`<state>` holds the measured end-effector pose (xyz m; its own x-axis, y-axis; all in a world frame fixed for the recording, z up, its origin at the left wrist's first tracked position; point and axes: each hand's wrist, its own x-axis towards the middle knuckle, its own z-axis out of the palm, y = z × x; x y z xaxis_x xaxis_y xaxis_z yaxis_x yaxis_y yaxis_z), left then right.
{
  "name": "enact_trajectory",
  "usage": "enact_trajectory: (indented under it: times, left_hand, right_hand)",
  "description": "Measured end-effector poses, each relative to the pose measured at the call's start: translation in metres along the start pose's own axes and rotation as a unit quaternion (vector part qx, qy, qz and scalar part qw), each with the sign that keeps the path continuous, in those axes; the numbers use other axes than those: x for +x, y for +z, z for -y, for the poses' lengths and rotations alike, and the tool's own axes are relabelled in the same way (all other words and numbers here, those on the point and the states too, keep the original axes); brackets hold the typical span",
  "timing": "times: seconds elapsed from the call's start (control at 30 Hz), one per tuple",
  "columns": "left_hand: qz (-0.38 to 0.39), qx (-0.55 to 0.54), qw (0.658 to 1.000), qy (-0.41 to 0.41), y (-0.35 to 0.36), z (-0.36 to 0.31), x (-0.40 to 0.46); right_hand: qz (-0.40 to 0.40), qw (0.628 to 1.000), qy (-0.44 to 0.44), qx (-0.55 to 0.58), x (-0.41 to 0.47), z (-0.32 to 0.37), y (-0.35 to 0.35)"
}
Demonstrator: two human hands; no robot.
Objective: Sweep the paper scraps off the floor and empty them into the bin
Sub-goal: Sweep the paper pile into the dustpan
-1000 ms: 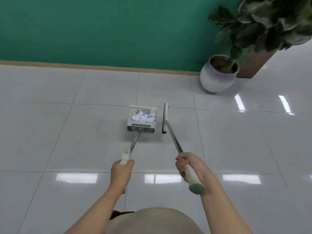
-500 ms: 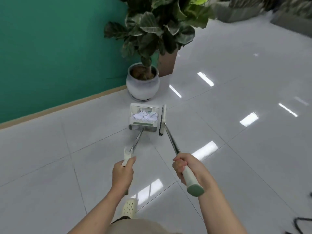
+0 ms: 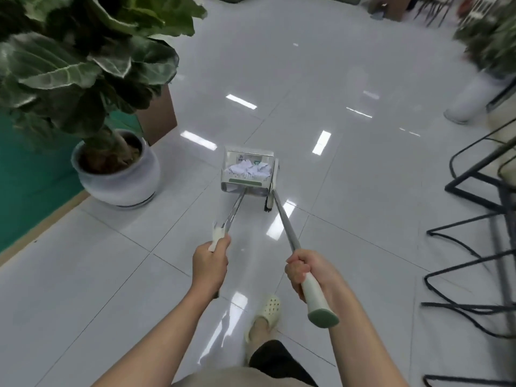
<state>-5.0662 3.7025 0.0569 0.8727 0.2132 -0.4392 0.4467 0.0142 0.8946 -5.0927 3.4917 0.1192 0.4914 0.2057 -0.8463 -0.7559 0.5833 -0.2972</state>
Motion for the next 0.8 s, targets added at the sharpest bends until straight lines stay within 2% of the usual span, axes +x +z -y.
enact_trajectory:
  times: [0.2, 0.33, 0.53, 0.8]
  left_hand:
    - [0.032, 0.023, 0.999, -0.025, 0.119, -0.06, 0.107]
    - [0.053, 0.008, 0.998, -0.031, 0.19, -0.105, 0.166]
    - [0.074, 0.036, 0.996, -0.022, 0.267, -0.168, 0.256]
    - [0.11, 0.091, 0.99, 0.021, 0.39, -0.246, 0.47]
  right_hand:
    - [-0.049, 0.998, -0.014, 0.032, 0.05, 0.156, -0.015]
    - [-0.048, 0.997, -0.023, 0.054, 0.078, 0.257, -0.016]
    - [-0.043, 0.995, -0.016, 0.084, 0.126, 0.375, -0.007]
    - [-0.06, 0.992, -0.005, 0.108, 0.235, 0.574, 0.017]
